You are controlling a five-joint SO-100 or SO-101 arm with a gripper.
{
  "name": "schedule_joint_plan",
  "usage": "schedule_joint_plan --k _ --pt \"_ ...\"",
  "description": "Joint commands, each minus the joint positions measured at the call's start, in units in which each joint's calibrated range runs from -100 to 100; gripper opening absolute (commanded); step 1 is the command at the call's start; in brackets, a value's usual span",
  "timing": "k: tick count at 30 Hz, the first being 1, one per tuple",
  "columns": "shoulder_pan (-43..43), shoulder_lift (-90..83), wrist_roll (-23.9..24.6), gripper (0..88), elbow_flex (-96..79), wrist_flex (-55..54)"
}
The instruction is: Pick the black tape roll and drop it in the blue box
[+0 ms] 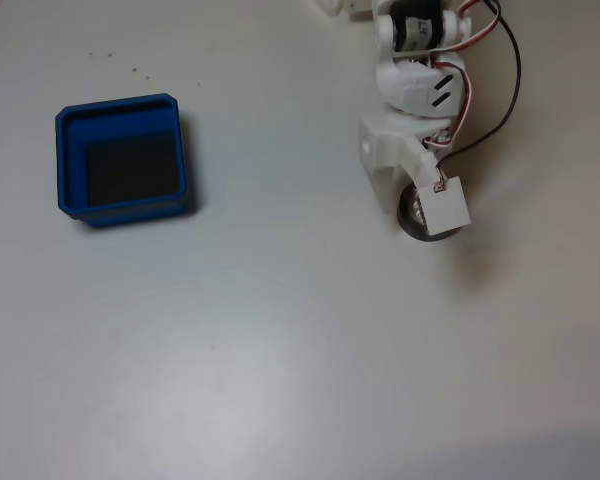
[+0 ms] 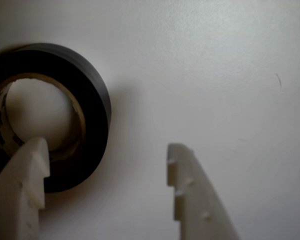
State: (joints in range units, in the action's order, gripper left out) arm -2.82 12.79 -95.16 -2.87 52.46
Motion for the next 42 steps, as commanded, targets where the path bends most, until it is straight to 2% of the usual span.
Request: schedule_joint_plan --k 1,42 --pt "-0.55 1.09 0.15 22.0 3.05 0.51" --pt "0.23 4.02 0.33 22.0 2.78 0.51"
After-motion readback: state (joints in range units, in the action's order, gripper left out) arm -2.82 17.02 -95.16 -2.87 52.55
